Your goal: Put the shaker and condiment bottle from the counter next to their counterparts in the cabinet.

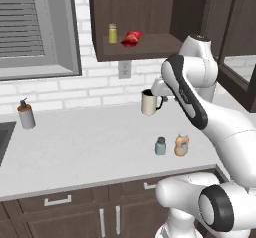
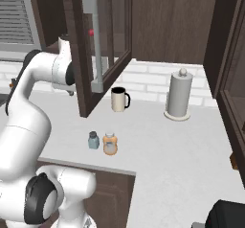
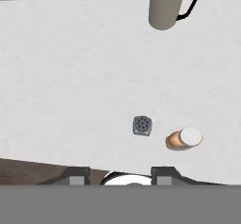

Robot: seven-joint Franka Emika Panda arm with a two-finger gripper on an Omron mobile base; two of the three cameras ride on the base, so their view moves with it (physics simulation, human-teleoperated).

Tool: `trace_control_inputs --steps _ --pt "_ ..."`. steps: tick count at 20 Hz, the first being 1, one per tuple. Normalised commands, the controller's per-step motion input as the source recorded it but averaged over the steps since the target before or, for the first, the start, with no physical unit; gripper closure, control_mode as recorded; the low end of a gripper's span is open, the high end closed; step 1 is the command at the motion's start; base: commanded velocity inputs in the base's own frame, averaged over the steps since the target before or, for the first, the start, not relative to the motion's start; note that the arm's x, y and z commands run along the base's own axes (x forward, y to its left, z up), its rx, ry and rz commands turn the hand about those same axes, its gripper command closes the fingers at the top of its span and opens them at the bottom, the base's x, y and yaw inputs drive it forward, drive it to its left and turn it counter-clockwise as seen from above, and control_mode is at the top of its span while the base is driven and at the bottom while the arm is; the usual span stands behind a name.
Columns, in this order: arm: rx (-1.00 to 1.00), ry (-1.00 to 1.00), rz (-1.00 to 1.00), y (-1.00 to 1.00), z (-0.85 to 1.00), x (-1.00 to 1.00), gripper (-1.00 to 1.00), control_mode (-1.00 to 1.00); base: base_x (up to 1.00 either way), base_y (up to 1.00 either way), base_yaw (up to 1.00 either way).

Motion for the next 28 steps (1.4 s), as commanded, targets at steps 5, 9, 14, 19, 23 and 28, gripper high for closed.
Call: trace_control_inputs --steps 5,9,14,19,23,28 --pt "-0.02 0.01 -0.04 0.0 -0.05 0.0 -1.0 -1.0 0.0 0.0 0.0" --pt "-0.08 0.0 -0.25 0.0 -0.22 0.0 -1.0 -1.0 0.0 0.0 0.0" --pt "-0.05 0.0 -0.14 0.0 -0.26 -0.16 -1.0 -1.0 0.0 0.0 0.0" --pt "0.0 0.0 -0.12 -0.11 -0.24 -0.06 -1.0 -1.0 0.0 0.0 0.0" --pt "0.0 0.0 -0.32 -0.15 -0.44 0.0 -1.0 -1.0 0.0 0.0 0.0" --pt "0.0 0.02 -0.38 -0.17 -0.48 0.04 -1.0 -1.0 0.0 0.0 0.0"
